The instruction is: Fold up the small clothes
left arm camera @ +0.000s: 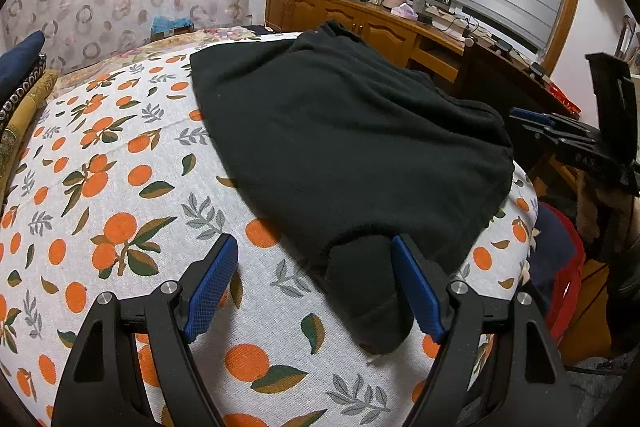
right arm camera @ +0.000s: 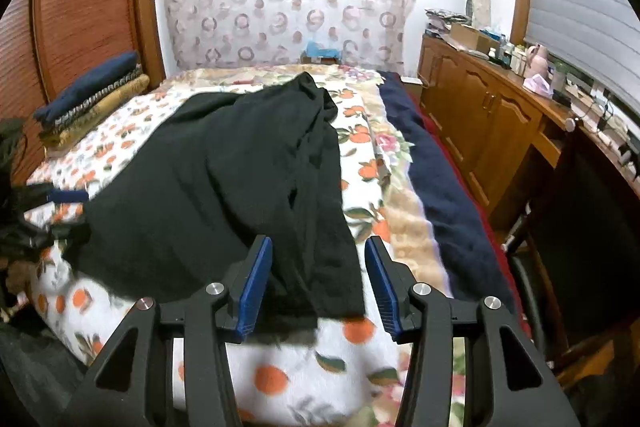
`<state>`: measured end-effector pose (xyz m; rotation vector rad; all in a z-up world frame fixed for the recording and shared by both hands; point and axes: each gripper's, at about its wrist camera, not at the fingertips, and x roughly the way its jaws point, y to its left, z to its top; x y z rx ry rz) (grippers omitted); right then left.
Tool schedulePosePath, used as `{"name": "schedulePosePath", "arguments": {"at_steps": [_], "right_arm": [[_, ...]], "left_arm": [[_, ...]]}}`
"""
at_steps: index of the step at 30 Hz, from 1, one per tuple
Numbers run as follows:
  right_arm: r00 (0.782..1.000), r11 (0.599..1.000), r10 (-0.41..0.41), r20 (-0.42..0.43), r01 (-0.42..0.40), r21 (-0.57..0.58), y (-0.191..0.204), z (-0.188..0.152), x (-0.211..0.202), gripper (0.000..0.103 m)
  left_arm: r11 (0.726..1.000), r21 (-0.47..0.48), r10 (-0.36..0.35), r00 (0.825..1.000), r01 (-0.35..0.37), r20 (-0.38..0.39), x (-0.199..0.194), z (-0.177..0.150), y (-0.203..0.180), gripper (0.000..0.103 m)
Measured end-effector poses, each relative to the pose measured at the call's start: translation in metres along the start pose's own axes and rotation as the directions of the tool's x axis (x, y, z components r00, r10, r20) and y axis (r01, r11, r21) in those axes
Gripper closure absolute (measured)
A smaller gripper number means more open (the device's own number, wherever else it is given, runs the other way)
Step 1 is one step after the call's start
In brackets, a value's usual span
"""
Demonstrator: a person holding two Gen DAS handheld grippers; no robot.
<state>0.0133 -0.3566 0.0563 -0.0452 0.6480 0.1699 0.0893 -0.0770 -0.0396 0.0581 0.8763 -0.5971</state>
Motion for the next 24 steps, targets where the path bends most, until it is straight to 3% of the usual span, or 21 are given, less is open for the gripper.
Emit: {"name": "schedulePosePath", "arguments": {"at_steps": [6, 9, 13, 24], "right_arm": [[0.999, 1.0, -0.008, -0.048, 0.007, -0.016, 0.002, 0.0, 0.021, 0.052], [0.997, 0.999, -0.036, -0.074, 0.035, -0.015, -0.005, -0.004, 0.027, 0.042], [0.994, 0.999, 0.0, -0.107, 0.004, 0.038, -0.015, -0.006, 0.032, 0.037], [0.989, 0.996, 0.065, -0.133, -0.057, 0.062, -0.018, -0.009, 0.034, 0.036]], "left_arm": [[1.0, -0.009, -0.003, 1.0, 0.003, -0.007, 0.001, -0.002, 0.001, 0.023], [1.0, -0.011, -0.003, 1.0, 0.003, -0.013, 0.002, -0.003, 0.001, 0.023], [1.0, -0.015, -0.009, 1.0, 0.009, -0.024, 0.004, -0.004, 0.0, 0.023], [1.0, -0.02, -0.022, 1.0, 0.021, -0.017, 0.004, -0.005, 0.002, 0.023]]}}
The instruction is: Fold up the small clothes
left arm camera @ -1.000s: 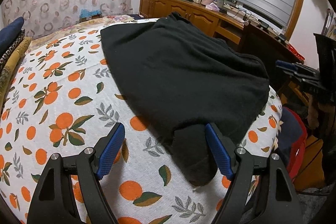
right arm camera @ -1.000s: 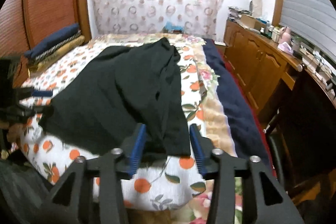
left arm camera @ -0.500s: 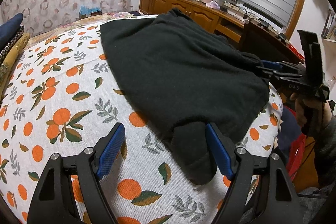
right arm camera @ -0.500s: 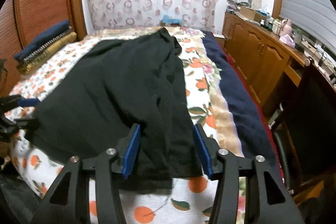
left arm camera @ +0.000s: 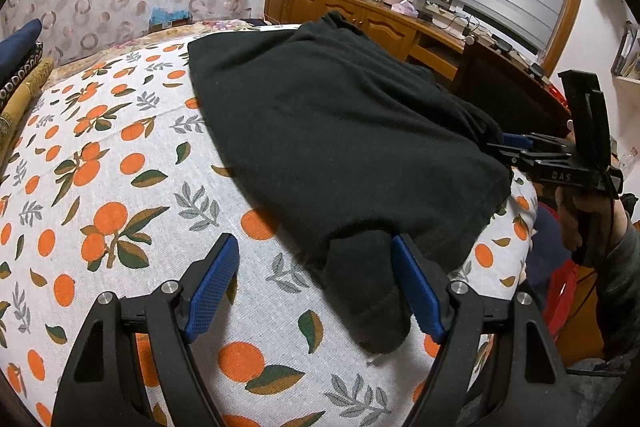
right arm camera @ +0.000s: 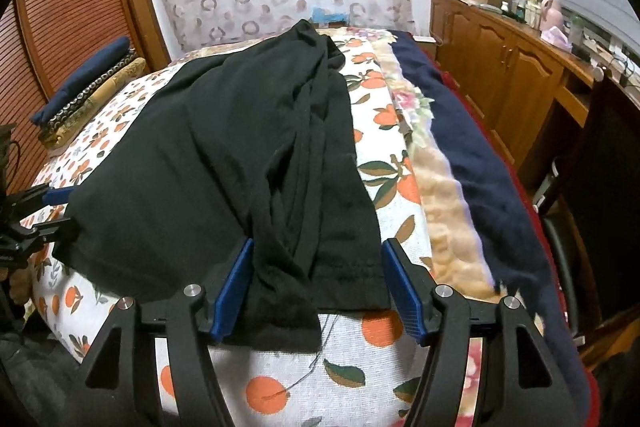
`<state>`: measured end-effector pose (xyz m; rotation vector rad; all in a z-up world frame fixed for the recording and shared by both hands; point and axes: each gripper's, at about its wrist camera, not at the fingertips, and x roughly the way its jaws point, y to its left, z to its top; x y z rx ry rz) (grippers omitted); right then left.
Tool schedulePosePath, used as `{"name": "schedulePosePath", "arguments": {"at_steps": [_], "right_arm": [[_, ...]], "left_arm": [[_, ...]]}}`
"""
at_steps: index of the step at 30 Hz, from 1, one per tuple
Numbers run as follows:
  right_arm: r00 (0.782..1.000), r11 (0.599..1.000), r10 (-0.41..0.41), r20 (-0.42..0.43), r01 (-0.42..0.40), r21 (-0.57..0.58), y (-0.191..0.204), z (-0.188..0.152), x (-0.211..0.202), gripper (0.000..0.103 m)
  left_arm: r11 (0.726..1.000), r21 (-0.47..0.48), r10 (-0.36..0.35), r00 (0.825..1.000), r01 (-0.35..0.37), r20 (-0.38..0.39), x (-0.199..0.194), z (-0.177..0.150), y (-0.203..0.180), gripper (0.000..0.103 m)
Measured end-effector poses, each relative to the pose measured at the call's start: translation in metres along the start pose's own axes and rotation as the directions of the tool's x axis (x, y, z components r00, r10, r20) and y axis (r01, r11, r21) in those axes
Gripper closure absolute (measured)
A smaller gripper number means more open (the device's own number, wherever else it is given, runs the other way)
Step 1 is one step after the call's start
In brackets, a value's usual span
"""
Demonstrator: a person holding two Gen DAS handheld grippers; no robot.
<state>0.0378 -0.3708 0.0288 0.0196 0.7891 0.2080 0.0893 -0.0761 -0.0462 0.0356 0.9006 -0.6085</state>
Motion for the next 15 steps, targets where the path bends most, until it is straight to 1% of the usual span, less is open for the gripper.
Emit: {"name": "schedulePosePath", "arguments": {"at_steps": [1, 2, 3, 4, 5, 7, 9, 10, 12, 13, 15], "right_arm": [[1.0, 1.0, 0.0, -0.004, 0.0, -0.008, 0.002, 0.0, 0.0, 0.038], [1.0, 1.0, 0.013, -0.008, -0.013, -0.024, 0.004, 0.0, 0.0, 0.043], [0.999, 0.999, 0.035, -0.011, -0.035, -0.034, 0.008, 0.0, -0.001, 0.058], [0.999, 0.998, 0.051, -0.014, -0.051, -0.047, 0.011, 0.0, -0.002, 0.07], [0.999, 0.997, 0.044, -0.014, -0.044, -0.07, 0.016, 0.0, -0.003, 0.072], [0.999, 0.994, 0.034, -0.016, -0.036, -0.102, 0.023, 0.0, -0.004, 0.081], [0.999, 0.994, 0.044, -0.013, -0.045, -0.102, 0.023, 0.001, -0.005, 0.086], [0.999, 0.994, 0.052, -0.008, -0.053, -0.098, 0.022, 0.001, -0.006, 0.088], [0.997, 0.994, 0.077, 0.01, -0.077, -0.078, 0.019, 0.001, -0.009, 0.09], [0.995, 0.994, 0.095, 0.025, -0.093, -0.064, 0.017, 0.001, -0.012, 0.091], [0.992, 0.993, 0.115, 0.057, -0.112, -0.047, 0.019, 0.001, -0.021, 0.091]], "left_arm": [[1.0, -0.001, -0.002, 1.0, 0.002, 0.001, 0.0, 0.0, 0.0, 0.024], [1.0, -0.001, -0.004, 1.0, 0.004, 0.001, 0.0, 0.0, 0.0, 0.026], [1.0, 0.002, -0.009, 1.0, 0.009, 0.001, 0.0, 0.0, 0.0, 0.028], [1.0, 0.005, -0.014, 1.0, 0.014, 0.001, 0.0, 0.0, 0.0, 0.029], [1.0, 0.004, -0.018, 1.0, 0.018, 0.001, 0.0, 0.0, 0.0, 0.03], [0.999, 0.005, -0.035, 0.999, 0.035, 0.002, -0.001, 0.001, 0.0, 0.037], [0.998, 0.006, -0.061, 0.998, 0.061, -0.001, -0.001, 0.001, 0.0, 0.052], [0.998, 0.006, -0.065, 0.998, 0.065, -0.004, -0.001, 0.0, -0.002, 0.056], [0.996, 0.001, -0.09, 0.996, 0.09, -0.019, -0.001, 0.001, -0.003, 0.075], [0.995, -0.002, -0.105, 0.994, 0.105, -0.027, -0.001, 0.002, -0.003, 0.078], [0.995, 0.014, -0.102, 0.994, 0.102, -0.03, -0.002, 0.002, -0.005, 0.085]]}}
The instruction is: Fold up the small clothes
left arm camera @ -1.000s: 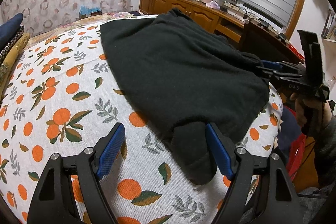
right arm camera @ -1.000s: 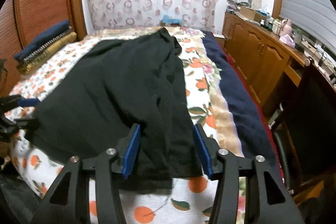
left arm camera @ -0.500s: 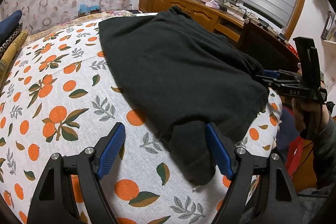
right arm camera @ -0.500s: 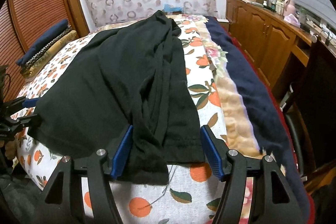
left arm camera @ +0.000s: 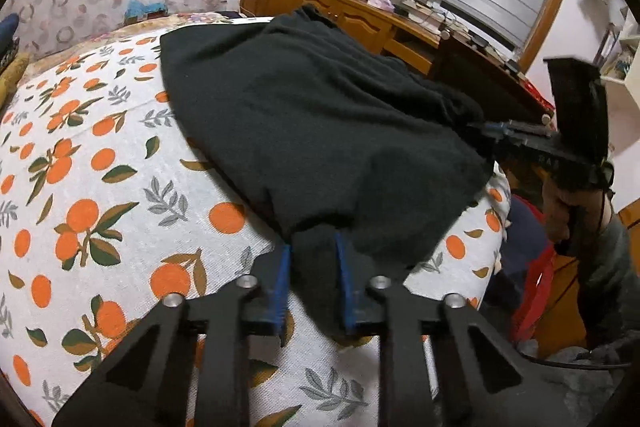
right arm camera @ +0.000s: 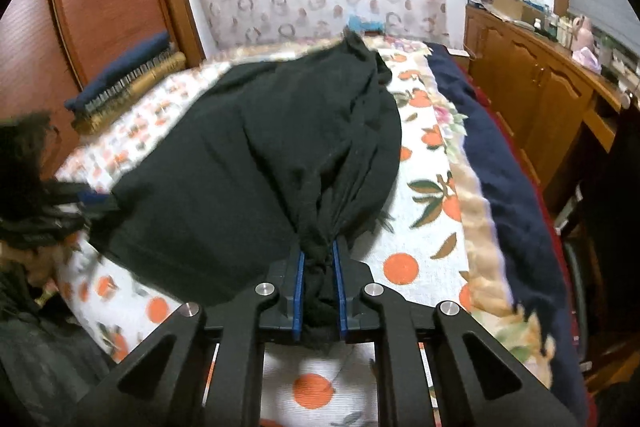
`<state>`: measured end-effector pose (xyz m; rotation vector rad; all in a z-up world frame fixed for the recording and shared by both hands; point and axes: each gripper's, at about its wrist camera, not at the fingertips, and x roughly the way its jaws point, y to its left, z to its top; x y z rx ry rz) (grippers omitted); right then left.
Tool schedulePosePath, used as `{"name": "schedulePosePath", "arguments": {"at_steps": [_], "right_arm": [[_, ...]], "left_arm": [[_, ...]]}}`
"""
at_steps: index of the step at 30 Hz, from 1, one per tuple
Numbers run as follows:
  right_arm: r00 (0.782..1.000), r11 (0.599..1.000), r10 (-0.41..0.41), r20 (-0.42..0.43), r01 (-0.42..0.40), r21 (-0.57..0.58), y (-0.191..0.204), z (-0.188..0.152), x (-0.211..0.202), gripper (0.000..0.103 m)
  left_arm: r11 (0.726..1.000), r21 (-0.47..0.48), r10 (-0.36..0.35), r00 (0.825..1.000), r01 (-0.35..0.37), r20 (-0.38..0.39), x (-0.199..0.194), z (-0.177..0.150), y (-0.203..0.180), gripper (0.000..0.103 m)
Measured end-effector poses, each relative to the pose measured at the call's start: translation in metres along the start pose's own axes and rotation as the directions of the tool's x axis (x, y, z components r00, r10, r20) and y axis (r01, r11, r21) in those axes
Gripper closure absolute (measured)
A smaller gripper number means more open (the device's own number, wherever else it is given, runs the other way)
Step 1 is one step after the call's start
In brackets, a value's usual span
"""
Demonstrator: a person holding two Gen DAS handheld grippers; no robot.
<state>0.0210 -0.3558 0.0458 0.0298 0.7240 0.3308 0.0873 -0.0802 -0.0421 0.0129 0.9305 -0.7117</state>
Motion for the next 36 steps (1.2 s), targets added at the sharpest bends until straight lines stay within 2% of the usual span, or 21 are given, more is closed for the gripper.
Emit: {"name": "schedulePosePath", "arguments": {"at_steps": [7, 14, 17, 23, 31, 36], "right_arm": [[0.992, 0.999, 0.039, 0.119, -0.041, 0.011, -0.002, 0.016, -0.026, 0.092], [0.976, 0.998, 0.056, 0.21, -0.059, 0.006, -0.005, 0.052, -0.027, 0.092], [0.972, 0.998, 0.058, 0.229, -0.061, 0.007, -0.011, 0.076, -0.014, 0.092], [0.972, 0.999, 0.048, 0.23, -0.046, -0.011, -0.02, 0.116, 0.03, 0.092], [0.987, 0.999, 0.036, 0.155, -0.033, -0.024, -0.033, 0.156, 0.101, 0.092], [0.993, 0.999, 0.016, 0.116, -0.011, -0.046, -0.033, 0.167, 0.112, 0.092]], "left_arm": [[0.998, -0.03, -0.046, 0.992, 0.05, 0.115, -0.036, 0.028, 0.003, 0.088], [0.999, -0.027, -0.017, 0.979, 0.023, 0.201, -0.053, 0.079, 0.022, 0.088], [0.999, -0.036, 0.015, 0.978, -0.008, 0.207, -0.046, 0.103, 0.038, 0.088], [0.996, -0.091, 0.037, 0.98, -0.019, 0.197, -0.025, 0.136, 0.07, 0.088], [0.992, -0.12, 0.067, 0.99, -0.051, 0.128, 0.018, 0.166, 0.102, 0.088], [0.989, -0.144, 0.053, 0.994, -0.039, 0.094, 0.037, 0.169, 0.115, 0.088]]}}
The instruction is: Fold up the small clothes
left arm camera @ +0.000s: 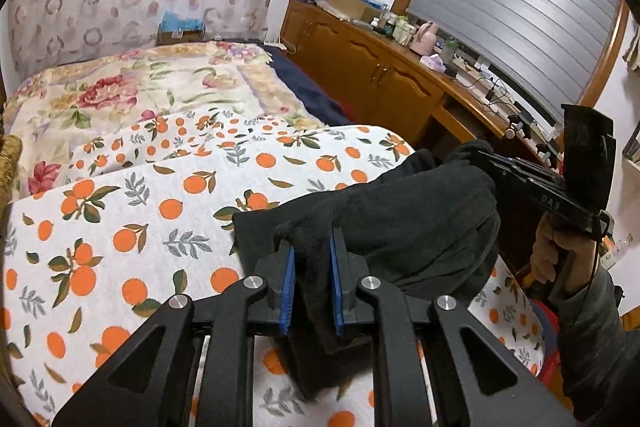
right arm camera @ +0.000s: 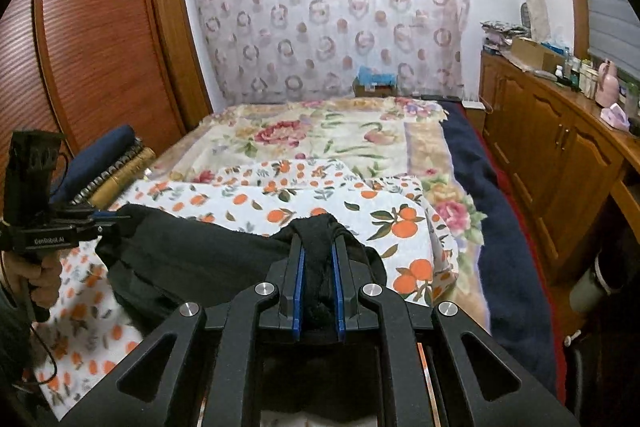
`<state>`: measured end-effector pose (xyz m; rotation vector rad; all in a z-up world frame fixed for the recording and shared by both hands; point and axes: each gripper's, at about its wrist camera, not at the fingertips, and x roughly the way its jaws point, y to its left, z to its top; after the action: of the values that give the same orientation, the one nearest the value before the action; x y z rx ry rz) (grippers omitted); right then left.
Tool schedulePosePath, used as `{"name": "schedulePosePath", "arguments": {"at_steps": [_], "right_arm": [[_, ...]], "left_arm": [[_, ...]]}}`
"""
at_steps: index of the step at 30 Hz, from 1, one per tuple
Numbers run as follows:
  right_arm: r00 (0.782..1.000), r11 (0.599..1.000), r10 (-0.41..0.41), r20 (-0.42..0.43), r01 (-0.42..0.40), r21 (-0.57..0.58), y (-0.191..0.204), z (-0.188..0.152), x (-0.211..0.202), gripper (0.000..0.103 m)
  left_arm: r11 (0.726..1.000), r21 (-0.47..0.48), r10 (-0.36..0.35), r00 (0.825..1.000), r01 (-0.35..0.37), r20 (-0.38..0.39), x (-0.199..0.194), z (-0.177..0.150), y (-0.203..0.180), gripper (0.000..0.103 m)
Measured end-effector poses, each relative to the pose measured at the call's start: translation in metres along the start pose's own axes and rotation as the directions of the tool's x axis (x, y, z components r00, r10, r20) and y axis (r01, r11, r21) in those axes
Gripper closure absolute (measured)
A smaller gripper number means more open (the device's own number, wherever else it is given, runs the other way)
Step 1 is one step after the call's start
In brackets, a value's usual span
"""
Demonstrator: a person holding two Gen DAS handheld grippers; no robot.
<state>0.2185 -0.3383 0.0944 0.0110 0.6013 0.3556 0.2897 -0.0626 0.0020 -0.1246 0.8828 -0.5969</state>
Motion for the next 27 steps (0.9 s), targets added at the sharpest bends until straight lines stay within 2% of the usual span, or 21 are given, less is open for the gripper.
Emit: {"name": "schedulePosePath", "arguments": {"at_steps": [2, 4, 5, 6, 7, 9, 11, 14, 18, 23, 27], "right_arm": [[1.0, 1.0, 0.001, -0.003, -0.001, 0.001, -0.002, 0.003, 0.006, 0.091], [1.0, 1.0, -0.002, 0.008, 0.002, -0.005, -0.001, 0.008, -0.002, 0.086], [1.0, 1.0, -0.015, 0.016, 0.015, -0.01, -0.002, 0.009, -0.006, 0.082], [0.999, 0.999, -0.039, 0.03, 0.039, -0.015, -0.001, 0.009, -0.014, 0.069], [0.998, 0.998, -0.057, 0.041, 0.058, -0.019, -0.001, 0.01, -0.017, 0.057], [0.997, 0.998, -0.053, 0.054, 0.054, -0.028, -0.001, 0.009, -0.029, 0.055], [0.997, 0.997, -0.062, 0.054, 0.065, -0.046, 0.002, 0.005, -0.038, 0.053], [0.998, 0.996, -0.046, 0.04, 0.049, -0.078, 0.001, -0.008, -0.046, 0.05], [0.998, 0.993, -0.03, -0.054, 0.024, -0.114, 0.003, -0.018, -0.026, 0.049], [0.996, 0.994, 0.034, -0.084, -0.043, -0.103, 0.0, -0.003, 0.01, 0.049], [0.992, 0.991, 0.095, -0.083, -0.102, -0.091, -0.006, 0.013, 0.028, 0.049]], "left_arm": [[1.0, -0.006, -0.005, 1.0, 0.005, -0.016, 0.003, 0.0, 0.001, 0.085], [1.0, 0.007, -0.011, 1.0, 0.011, -0.014, -0.001, 0.002, 0.001, 0.081], [1.0, 0.016, -0.008, 1.0, 0.008, -0.005, -0.005, 0.002, 0.0, 0.071], [1.0, 0.029, 0.004, 1.0, -0.004, 0.011, -0.009, 0.003, -0.001, 0.056], [0.999, 0.048, 0.018, 0.999, -0.019, 0.031, -0.015, 0.002, -0.002, 0.052], [0.997, 0.071, 0.024, 0.999, -0.027, 0.044, -0.026, -0.002, -0.002, 0.032], [0.997, 0.071, 0.02, 0.999, -0.023, 0.043, -0.031, -0.006, 0.001, 0.024], [0.996, 0.084, 0.025, 1.0, -0.026, 0.009, -0.031, -0.017, 0.004, 0.024], [0.993, 0.109, 0.056, 0.996, -0.049, -0.063, -0.009, -0.025, 0.005, 0.024], [0.993, 0.111, 0.043, 0.993, -0.031, -0.108, 0.02, -0.02, 0.003, 0.024], [0.992, 0.116, 0.061, 0.994, -0.05, -0.093, 0.033, -0.003, 0.005, 0.024]]}}
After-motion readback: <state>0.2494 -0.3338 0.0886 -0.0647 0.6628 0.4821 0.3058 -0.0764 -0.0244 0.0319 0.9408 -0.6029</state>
